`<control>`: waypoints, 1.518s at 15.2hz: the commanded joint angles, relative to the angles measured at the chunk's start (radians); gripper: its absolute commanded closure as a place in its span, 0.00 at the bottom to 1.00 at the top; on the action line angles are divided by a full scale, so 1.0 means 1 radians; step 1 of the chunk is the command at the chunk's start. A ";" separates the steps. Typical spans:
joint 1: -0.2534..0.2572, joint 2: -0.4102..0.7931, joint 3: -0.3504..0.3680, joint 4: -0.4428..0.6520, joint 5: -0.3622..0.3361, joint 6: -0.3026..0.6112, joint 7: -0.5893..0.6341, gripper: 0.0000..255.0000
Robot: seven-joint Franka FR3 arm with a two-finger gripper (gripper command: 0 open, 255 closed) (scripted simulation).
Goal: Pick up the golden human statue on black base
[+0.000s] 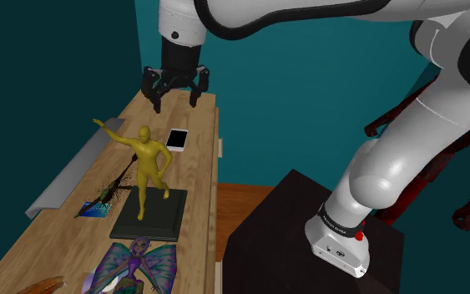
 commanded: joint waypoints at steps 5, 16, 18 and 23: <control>0.044 0.239 0.079 0.191 -0.118 0.007 0.174 0.00; 0.046 0.251 0.074 0.103 -0.130 0.105 0.187 1.00; 0.046 0.250 0.074 0.102 -0.130 0.105 0.187 1.00; 0.046 0.251 0.074 0.103 -0.130 0.104 0.187 1.00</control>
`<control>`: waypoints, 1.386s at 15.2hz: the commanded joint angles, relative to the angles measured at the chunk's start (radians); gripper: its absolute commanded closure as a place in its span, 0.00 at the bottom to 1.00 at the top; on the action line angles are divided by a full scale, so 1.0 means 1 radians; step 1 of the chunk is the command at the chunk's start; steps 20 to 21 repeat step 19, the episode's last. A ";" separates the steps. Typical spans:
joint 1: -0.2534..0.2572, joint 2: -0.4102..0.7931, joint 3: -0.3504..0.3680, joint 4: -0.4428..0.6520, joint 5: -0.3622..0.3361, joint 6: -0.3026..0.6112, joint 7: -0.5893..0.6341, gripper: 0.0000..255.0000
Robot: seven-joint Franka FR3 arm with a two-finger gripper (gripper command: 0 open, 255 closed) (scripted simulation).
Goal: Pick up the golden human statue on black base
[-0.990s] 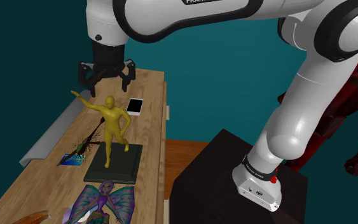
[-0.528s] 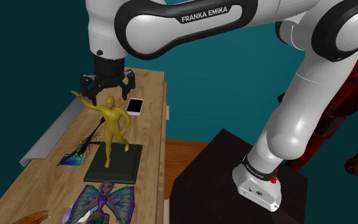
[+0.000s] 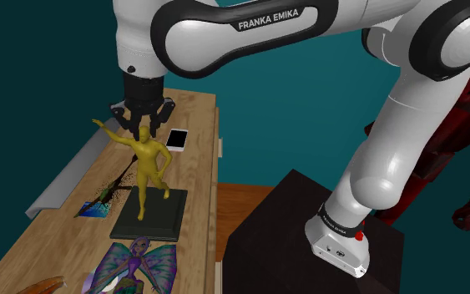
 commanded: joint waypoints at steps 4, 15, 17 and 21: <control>0.000 -0.004 0.001 0.021 0.005 -0.024 -0.004 1.00; 0.003 -0.009 0.004 0.163 0.013 -0.170 -0.018 1.00; 0.004 -0.006 0.004 0.193 0.012 -0.198 -0.019 1.00; 0.004 -0.006 0.005 0.195 0.012 -0.200 -0.019 1.00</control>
